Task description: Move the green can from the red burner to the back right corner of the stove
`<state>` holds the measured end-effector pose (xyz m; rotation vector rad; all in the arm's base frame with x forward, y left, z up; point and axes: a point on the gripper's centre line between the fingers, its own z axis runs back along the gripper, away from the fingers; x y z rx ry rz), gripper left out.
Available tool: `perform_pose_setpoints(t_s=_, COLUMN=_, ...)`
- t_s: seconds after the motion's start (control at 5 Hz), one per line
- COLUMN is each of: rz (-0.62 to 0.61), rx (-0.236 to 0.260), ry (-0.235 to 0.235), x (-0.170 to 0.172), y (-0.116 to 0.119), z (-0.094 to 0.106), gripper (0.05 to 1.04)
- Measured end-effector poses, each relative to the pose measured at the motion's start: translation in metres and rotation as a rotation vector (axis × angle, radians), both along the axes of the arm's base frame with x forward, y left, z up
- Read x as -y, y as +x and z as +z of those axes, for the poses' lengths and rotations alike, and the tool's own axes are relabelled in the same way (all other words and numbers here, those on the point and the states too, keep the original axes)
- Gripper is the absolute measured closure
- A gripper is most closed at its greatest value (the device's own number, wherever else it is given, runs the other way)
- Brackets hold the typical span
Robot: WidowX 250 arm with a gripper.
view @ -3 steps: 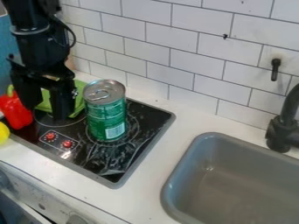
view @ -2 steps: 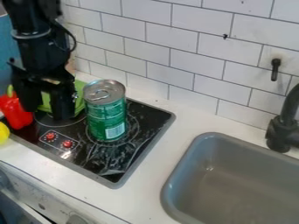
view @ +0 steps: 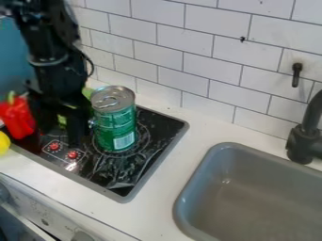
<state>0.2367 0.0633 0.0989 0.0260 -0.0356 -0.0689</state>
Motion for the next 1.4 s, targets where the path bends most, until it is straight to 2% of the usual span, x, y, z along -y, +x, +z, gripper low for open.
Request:
perform_pose_setpoints(t_s=0.2, rz=0.007, rx=-0.034, ry=-0.009, x=-0.001, y=0.007, z=-0.02, gripper=0.083)
perform_pose_setpoints(t_s=0.4, rz=-0.001, rx=-0.047, ry=-0.008, x=-0.002, y=0.024, z=-0.027, gripper=0.083)
perform_pose_setpoints(t_s=0.8, rz=-0.057, rx=-0.02, ry=0.009, x=0.012, y=0.06, z=-0.035, gripper=0.083)
perform_pose_setpoints(t_s=1.0, rz=-0.087, rx=0.018, ry=0.006, x=0.021, y=0.085, z=-0.035, gripper=0.082)
perform_pose_setpoints(t_s=1.4, rz=-0.067, rx=0.084, ry=-0.027, x=0.022, y=0.129, z=-0.034, gripper=0.083)
